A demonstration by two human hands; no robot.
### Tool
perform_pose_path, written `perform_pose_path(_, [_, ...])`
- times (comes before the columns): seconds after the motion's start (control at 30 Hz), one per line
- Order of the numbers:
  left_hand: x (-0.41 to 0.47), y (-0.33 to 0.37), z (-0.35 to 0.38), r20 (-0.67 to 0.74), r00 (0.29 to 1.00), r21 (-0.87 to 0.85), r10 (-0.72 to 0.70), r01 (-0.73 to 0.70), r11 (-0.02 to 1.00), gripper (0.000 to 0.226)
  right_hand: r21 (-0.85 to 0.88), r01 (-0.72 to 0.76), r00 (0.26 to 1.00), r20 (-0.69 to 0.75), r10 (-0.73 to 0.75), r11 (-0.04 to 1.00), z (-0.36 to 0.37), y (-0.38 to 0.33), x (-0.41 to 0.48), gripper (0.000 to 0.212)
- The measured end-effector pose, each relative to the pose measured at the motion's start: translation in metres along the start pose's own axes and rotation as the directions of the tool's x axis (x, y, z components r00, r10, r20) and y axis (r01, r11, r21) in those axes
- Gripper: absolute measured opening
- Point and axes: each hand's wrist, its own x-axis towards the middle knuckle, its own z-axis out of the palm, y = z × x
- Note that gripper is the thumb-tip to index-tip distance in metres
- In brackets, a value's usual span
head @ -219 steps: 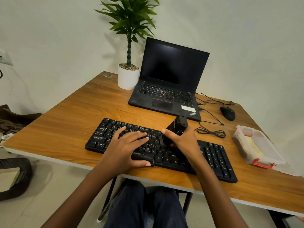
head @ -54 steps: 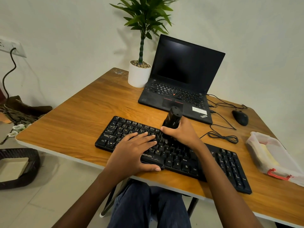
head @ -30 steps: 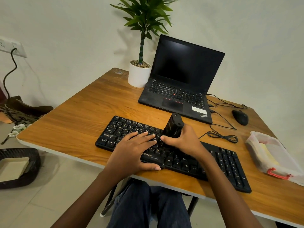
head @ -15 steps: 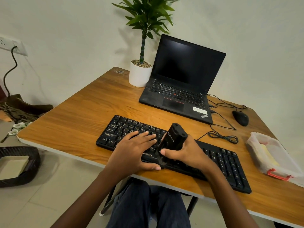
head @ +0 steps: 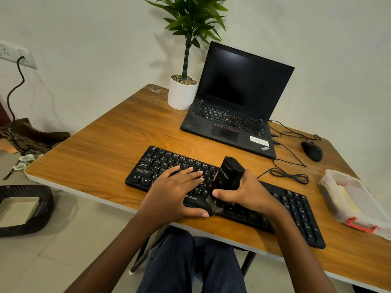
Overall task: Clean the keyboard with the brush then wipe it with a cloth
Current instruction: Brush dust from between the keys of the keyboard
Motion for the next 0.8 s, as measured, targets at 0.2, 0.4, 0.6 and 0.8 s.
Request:
perform_pose_path(0.2, [0.006, 0.0, -0.004, -0.097, 0.995, -0.024, 0.04, -0.043, 0.999, 0.08, 0.023, -0.013, 0.997, -0.069, 0.015, 1.0, 0.002, 0.007, -0.008, 0.034])
perform_pose_path(0.4, [-0.037, -0.044, -0.035, 0.021, 0.94, -0.081, -0.34, 0.341, 0.937, 0.107, 0.039, -0.021, 0.998, -0.063, 0.023, 0.999, 0.008, 0.006, -0.013, 0.036])
perform_pose_path(0.6, [-0.041, -0.045, -0.037, 0.167, 0.876, -0.149, -0.452, 0.476, 0.867, 0.122, -0.022, 0.093, 0.996, -0.007, -0.094, 0.995, 0.041, -0.008, 0.013, 0.032])
perform_pose_path(0.8, [-0.043, -0.046, -0.037, 0.113, 0.898, -0.186, -0.425, 0.44, 0.879, 0.116, -0.059, 0.174, 0.985, 0.031, -0.172, 0.983, 0.069, -0.025, 0.035, 0.03])
